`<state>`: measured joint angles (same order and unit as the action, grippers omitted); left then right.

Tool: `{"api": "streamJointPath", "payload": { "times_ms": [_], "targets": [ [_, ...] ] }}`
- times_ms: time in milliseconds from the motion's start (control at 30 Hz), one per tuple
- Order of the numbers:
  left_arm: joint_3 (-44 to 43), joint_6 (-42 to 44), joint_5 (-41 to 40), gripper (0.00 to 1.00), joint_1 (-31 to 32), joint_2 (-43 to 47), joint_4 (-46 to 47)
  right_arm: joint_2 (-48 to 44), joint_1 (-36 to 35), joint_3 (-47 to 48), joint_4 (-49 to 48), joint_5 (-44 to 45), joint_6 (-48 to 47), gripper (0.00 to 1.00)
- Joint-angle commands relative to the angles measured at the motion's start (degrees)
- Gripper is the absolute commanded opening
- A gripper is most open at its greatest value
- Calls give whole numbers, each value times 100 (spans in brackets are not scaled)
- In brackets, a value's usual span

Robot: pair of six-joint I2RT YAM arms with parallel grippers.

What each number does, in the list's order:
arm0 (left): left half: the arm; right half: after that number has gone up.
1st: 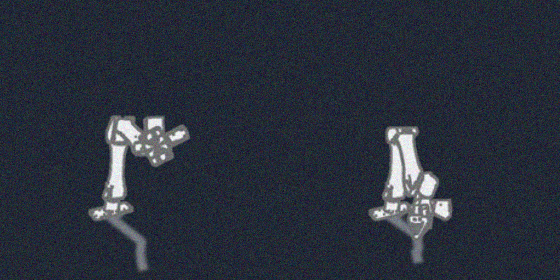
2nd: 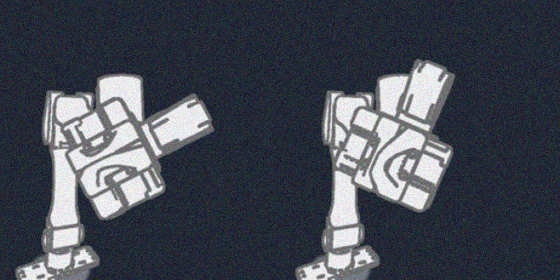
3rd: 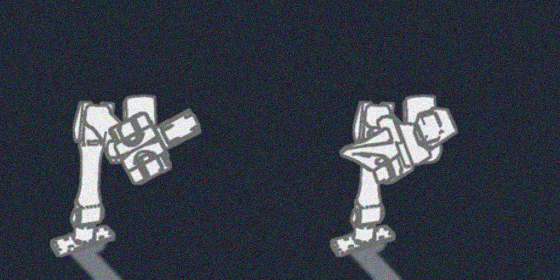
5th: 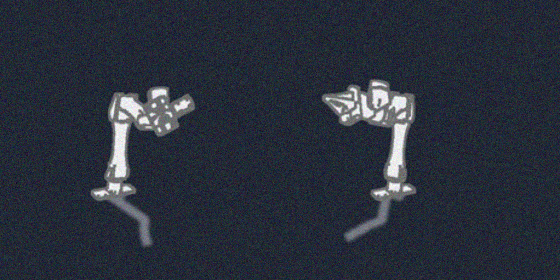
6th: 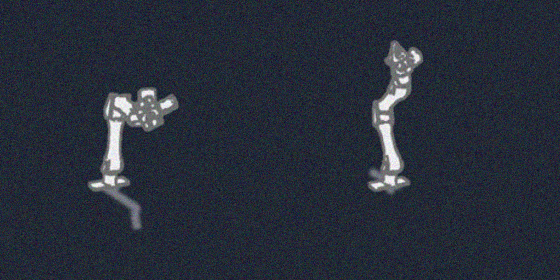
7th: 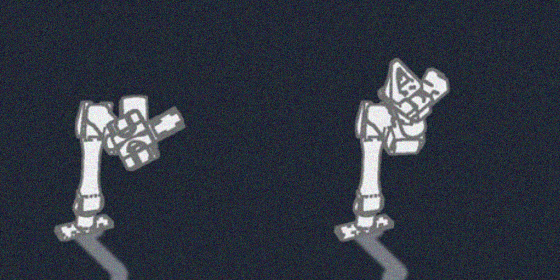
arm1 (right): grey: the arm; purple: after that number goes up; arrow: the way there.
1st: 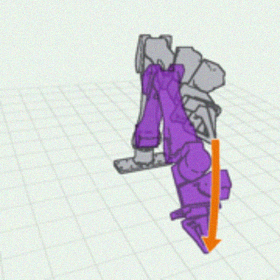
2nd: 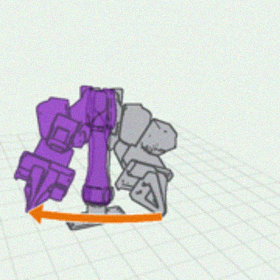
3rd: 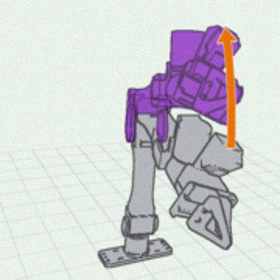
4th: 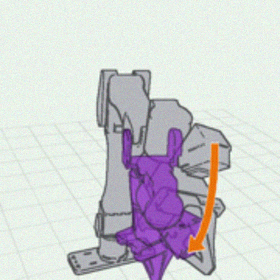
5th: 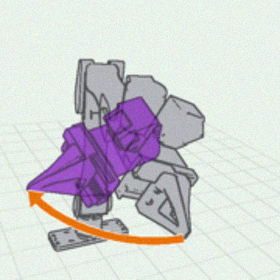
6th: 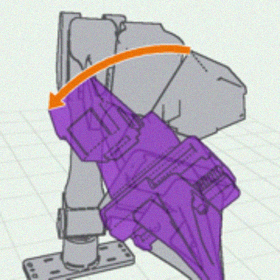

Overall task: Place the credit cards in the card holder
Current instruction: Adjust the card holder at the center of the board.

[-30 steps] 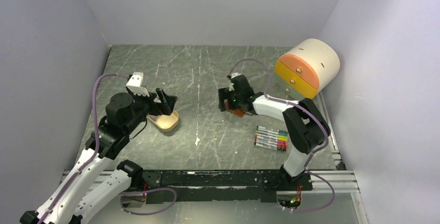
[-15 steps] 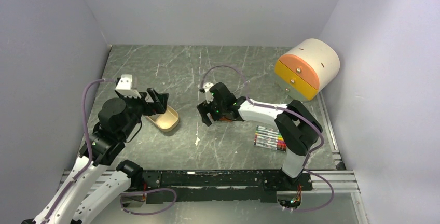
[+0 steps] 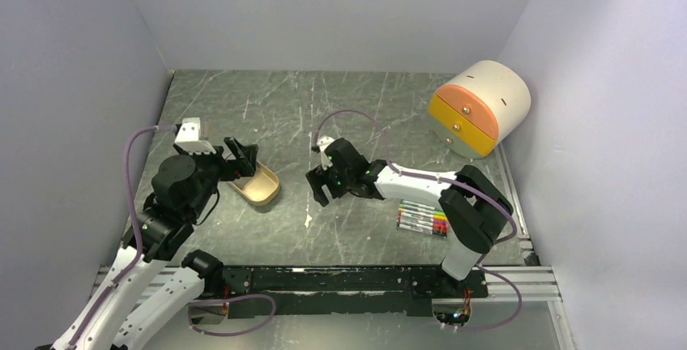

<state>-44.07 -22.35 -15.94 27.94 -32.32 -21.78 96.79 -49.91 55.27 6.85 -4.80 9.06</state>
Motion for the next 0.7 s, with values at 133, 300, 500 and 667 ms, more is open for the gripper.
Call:
{"api": "streamJointPath", "payload": {
  "times_ms": [133,300,500,667],
  "targets": [
    [53,-57,-145,100,-45,79,-22,133,650,529,-474,913,899,90],
    [67,-10,25,100,-43,85,10,603,862,939,-509,955,911,90],
    [12,49,68,100,-42,47,-41,1128,973,1157,-557,538,816,89],
    [-14,73,303,100,-43,2,-44,1150,942,1006,-688,147,700,89]
  ]
}}
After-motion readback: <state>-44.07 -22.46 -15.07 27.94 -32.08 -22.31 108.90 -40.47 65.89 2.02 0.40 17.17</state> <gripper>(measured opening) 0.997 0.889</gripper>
